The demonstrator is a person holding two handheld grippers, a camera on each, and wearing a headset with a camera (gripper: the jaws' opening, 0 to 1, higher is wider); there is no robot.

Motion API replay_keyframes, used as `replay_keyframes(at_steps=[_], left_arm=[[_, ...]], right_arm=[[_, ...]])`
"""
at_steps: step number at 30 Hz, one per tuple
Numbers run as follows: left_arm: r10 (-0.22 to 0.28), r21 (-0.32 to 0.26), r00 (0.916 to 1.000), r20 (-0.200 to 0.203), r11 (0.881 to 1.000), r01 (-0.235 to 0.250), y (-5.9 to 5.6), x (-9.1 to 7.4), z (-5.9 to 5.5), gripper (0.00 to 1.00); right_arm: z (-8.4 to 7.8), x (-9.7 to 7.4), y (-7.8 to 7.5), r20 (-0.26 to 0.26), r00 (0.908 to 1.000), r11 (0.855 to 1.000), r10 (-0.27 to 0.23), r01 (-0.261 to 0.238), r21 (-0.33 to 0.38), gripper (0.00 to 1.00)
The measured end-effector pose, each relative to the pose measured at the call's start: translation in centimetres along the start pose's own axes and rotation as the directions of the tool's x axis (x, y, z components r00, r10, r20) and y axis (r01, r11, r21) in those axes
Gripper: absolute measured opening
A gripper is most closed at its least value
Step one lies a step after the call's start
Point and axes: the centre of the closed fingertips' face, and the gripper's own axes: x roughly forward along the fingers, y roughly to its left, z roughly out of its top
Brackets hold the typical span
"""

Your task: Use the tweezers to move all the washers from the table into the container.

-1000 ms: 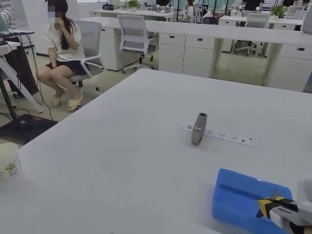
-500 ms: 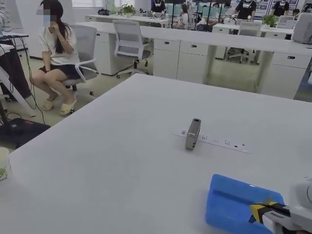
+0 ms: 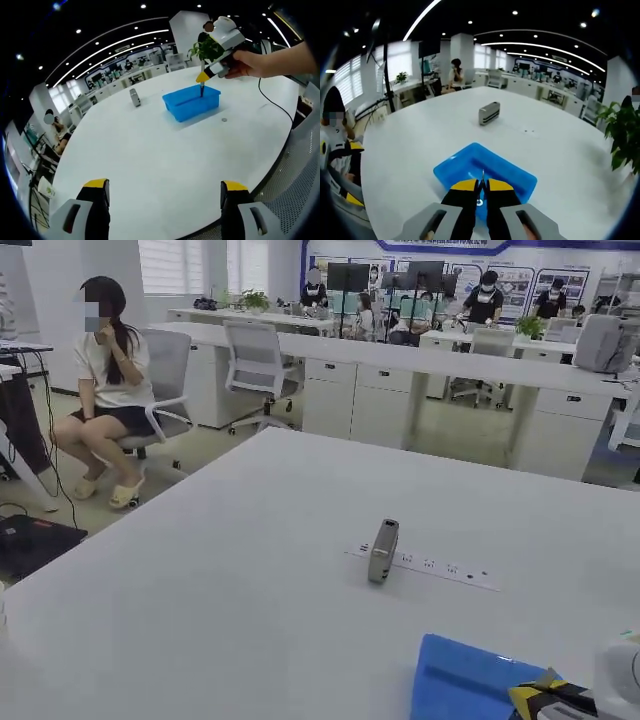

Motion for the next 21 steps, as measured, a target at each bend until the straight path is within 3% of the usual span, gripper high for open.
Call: replay_keyframes(at_steps=[9,21], left_arm=[[-0.002,0.002,0.9999,0.011,1.0,0.002,0.0,-0.1,0.2,0.94],[0.003,0.0,0.9998,0.02,1.0,-0.003,0.1,-0.2,0.4,0.94]], right_arm=[[0.7,-2.4,0.4,0.046,0.9989,1.0,-0.009,0.008,0.014,0.02],[-0.5,-4.4,1.9,0.06,0.9982,0.999,-0.011,0.008,0.05,0.02]])
